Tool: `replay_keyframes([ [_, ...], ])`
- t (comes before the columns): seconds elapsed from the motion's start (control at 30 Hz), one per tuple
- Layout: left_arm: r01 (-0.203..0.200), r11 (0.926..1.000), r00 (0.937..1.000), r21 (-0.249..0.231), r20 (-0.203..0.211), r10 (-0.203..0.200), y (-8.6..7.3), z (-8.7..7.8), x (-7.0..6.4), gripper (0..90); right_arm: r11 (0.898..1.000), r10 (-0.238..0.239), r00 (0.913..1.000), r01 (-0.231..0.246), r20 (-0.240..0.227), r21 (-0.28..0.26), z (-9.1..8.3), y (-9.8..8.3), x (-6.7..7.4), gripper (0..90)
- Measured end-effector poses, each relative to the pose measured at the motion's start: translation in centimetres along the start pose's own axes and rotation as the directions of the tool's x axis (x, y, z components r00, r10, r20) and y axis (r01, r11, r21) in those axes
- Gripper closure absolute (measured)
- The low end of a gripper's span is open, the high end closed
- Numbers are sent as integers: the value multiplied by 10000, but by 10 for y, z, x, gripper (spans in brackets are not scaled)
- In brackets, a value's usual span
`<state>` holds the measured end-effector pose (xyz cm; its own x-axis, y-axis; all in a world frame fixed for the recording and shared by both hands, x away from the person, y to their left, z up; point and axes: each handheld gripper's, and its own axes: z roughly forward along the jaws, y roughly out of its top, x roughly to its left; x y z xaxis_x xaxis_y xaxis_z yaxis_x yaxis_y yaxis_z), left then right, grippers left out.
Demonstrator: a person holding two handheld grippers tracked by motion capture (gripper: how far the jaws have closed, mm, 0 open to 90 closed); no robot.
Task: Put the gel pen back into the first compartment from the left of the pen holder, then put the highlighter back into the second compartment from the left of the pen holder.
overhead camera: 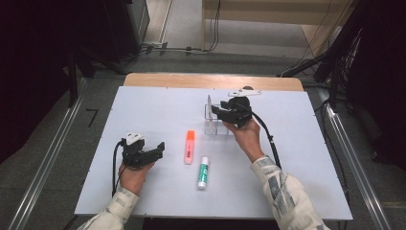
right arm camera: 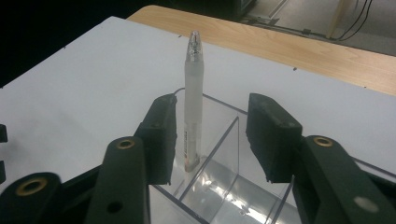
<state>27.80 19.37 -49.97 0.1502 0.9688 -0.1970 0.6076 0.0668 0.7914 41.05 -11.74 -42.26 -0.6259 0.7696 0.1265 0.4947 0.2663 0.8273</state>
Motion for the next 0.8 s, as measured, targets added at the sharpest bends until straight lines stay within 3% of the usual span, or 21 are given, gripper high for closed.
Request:
replay_keyframes([
  [0.8, -58, 10000, 9999, -25, 150, 59, -1, 0, -9, 193, 9995, 92, 10000, -91, 28, -311, -35, -17, -14, 393],
])
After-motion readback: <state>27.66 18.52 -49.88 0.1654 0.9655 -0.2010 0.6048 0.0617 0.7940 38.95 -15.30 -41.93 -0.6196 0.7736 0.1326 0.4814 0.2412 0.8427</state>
